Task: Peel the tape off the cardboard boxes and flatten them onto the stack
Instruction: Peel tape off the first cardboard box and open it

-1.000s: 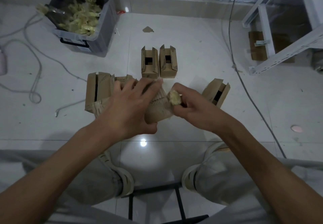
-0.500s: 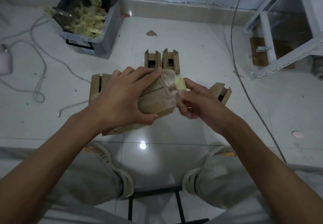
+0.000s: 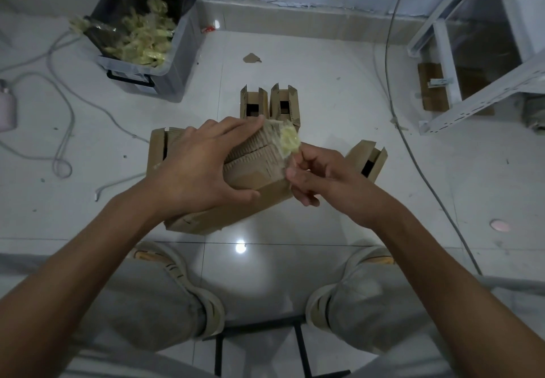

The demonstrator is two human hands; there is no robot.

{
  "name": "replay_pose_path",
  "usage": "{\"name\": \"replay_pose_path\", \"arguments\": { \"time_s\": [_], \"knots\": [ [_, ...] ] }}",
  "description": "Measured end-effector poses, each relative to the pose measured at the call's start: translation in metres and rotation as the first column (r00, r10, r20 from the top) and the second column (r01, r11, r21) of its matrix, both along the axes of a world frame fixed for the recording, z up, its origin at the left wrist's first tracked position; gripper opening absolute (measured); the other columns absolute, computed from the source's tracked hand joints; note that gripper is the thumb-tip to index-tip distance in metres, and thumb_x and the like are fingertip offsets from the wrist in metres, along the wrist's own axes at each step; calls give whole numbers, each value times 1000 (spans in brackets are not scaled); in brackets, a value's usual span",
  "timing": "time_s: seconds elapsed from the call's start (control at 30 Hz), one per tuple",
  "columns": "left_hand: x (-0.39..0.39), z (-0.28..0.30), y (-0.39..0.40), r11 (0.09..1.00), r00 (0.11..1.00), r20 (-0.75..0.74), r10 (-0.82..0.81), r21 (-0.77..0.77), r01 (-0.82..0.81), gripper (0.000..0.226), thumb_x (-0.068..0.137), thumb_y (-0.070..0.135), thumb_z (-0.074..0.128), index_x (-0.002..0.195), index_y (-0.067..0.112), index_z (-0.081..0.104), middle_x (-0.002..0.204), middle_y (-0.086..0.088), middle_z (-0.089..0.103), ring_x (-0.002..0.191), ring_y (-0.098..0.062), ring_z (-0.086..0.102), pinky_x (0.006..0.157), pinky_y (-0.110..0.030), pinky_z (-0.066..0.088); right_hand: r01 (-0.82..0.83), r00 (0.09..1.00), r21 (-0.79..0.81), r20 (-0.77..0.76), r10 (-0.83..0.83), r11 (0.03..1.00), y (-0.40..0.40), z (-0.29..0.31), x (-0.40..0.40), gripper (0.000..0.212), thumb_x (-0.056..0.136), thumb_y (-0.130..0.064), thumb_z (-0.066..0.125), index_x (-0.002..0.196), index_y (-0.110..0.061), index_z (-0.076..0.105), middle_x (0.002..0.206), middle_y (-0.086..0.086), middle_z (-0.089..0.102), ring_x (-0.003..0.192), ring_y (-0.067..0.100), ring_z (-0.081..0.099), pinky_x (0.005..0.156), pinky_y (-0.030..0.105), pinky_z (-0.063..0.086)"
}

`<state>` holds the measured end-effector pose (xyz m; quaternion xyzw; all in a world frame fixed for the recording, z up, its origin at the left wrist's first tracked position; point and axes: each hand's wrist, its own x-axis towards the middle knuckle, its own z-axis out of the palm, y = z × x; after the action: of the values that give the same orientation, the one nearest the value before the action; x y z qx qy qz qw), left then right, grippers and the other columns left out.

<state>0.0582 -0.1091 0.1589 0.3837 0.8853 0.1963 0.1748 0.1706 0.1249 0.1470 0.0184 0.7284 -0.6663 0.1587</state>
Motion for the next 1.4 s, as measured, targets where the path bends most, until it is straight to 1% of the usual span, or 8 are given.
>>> {"name": "replay_pose_path", "arguments": {
  "time_s": [0.1,0.23,0.4,0.53,0.8,1.03,1.27,1.4],
  "knots": [
    [0,7,0,998,995,100,-20,67,13,113,60,77,62,161,45,21,154,20,38,127,-5,37,103,-36,29,-7,993,-206,110,31,979,8,6,0,14,105,-11,56,92,-6,55,69,7,38,58,19,44,61,34,38],
    [1,9,0,996,996,58,-71,65,67,113,61,76,63,161,44,21,155,18,37,122,-2,35,100,-36,30,-11,983,-307,170,66,952,12,6,0,10,99,-10,57,89,-9,57,71,12,30,60,17,37,59,30,39],
    [1,-1,-4,990,964,-227,-137,-72,123,111,65,78,59,160,32,27,153,10,42,122,-18,45,94,-39,33,34,997,89,70,-40,995,4,4,-2,25,105,-38,56,99,-14,60,85,9,61,74,19,60,61,32,45],
    [9,-12,-1,977,938,-298,-178,-166,133,112,65,79,59,160,30,27,153,7,43,121,-22,47,96,-44,38,236,971,256,-96,-219,937,-3,-5,-5,19,107,-29,58,103,-20,74,89,-2,72,78,14,69,59,32,54],
    [13,-14,4,981,936,-317,-153,-166,104,114,65,76,69,160,27,28,152,2,45,120,-24,47,97,-46,39,292,957,303,-89,-278,907,-9,-13,-3,11,100,-23,71,100,-16,79,88,-4,79,83,14,76,71,31,62],
    [21,-16,10,988,944,-303,-129,-126,94,120,65,74,66,163,24,16,149,1,48,120,-23,48,99,-46,38,470,883,538,-268,-386,700,-28,-20,4,20,96,-22,72,90,-21,53,76,-5,67,70,13,67,65,45,59],
    [18,-21,6,990,961,-267,-71,-139,35,130,65,73,71,165,26,2,148,-1,50,123,-24,46,102,-46,36,399,911,416,-281,-302,817,-28,-19,1,10,102,-28,67,101,-20,72,87,-14,72,84,6,68,71,18,54],
    [15,-21,6,989,957,-286,-57,-149,14,130,64,72,73,165,24,6,147,-1,51,122,-24,46,100,-44,34,391,907,459,-341,-248,798,-28,-18,3,22,105,-24,62,121,-23,77,102,-14,77,91,0,69,76,10,52]
  ]
}}
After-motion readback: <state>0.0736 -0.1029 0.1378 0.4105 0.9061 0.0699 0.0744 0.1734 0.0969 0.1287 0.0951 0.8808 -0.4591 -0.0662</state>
